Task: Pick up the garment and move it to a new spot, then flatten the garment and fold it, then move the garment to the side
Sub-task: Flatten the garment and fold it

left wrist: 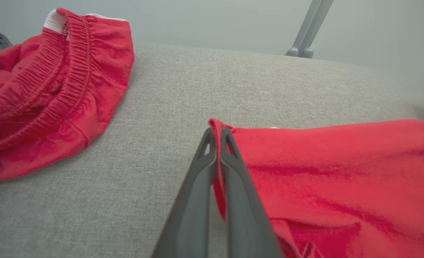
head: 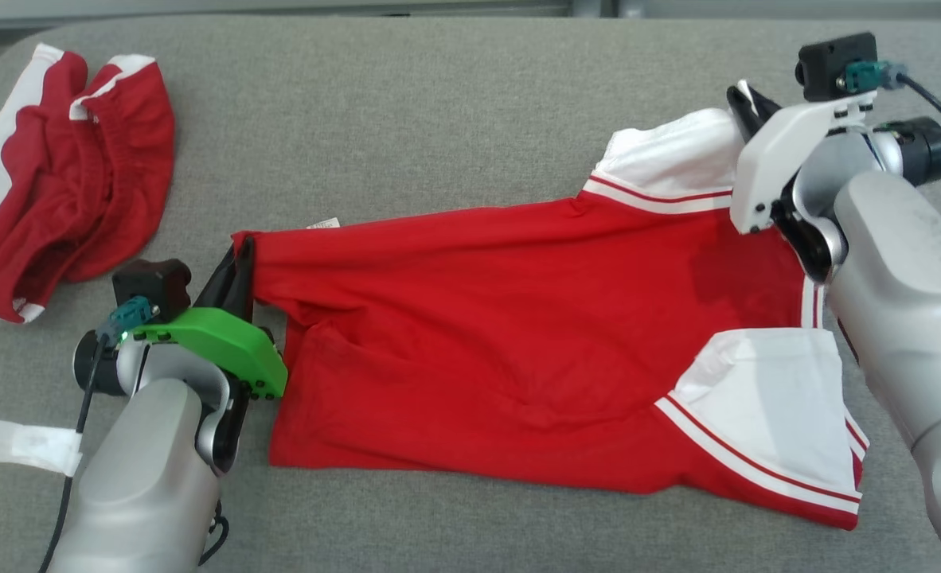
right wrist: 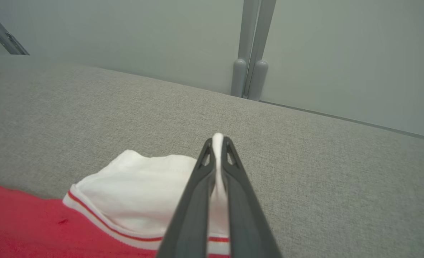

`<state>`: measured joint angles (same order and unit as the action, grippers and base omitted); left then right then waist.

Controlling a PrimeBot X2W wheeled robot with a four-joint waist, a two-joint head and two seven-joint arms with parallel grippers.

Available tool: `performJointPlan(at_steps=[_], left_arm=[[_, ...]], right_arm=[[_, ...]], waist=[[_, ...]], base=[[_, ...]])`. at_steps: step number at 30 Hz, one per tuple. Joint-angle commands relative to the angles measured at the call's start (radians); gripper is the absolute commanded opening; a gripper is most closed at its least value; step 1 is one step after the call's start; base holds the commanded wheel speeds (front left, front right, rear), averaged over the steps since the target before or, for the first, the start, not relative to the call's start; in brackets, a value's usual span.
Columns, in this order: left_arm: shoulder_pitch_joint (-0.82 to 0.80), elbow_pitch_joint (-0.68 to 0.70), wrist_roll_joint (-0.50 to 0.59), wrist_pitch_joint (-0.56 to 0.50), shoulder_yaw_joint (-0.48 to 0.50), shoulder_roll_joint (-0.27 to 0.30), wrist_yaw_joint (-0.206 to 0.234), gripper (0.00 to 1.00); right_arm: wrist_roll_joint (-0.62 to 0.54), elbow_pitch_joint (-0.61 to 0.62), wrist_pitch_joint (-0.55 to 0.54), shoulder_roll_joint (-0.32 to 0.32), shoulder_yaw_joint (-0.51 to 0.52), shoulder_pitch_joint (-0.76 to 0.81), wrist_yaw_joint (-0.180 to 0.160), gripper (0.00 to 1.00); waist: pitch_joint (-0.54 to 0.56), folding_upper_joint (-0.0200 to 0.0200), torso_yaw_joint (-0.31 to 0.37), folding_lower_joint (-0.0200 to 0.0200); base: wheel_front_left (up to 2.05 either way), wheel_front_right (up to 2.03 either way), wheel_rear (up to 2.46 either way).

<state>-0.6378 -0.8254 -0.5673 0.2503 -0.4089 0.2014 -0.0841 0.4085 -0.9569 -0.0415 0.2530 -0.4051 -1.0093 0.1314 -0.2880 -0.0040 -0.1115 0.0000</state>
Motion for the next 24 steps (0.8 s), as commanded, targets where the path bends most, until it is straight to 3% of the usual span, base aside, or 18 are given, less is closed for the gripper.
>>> performJointPlan(at_steps=[1, 7, 12, 24], left_arm=[[0.033, 0.011, -0.005, 0.002, 0.002, 0.015, -0.003, 0.0], [0.115, 0.086, 0.001, -0.007, -0.022, 0.043, -0.012, 0.0], [0.193, 0.19, 0.003, -0.021, -0.029, 0.075, 0.013, 0.0], [0.446, 0.404, -0.073, -0.041, 0.015, 0.092, 0.108, 0.0]], right_arm=[[0.036, 0.039, 0.011, 0.018, -0.021, 0.06, -0.001, 0.0], [0.157, 0.225, 0.039, 0.084, -0.041, 0.254, -0.001, 0.0], [0.185, 0.378, 0.059, 0.108, 0.007, 0.426, -0.001, 0.0], [0.098, 0.629, 0.047, -0.001, 0.207, 0.758, -0.001, 0.0]], waist=[[0.098, 0.004, 0.067, 0.0], [0.178, 0.004, 0.094, 0.0], [0.211, 0.004, 0.112, 0.0], [0.22, 0.004, 0.129, 0.0]], base=[[0.0, 0.0, 0.0], [0.0, 0.0, 0.0], [0.0, 0.0, 0.0], [0.0, 0.0, 0.0]])
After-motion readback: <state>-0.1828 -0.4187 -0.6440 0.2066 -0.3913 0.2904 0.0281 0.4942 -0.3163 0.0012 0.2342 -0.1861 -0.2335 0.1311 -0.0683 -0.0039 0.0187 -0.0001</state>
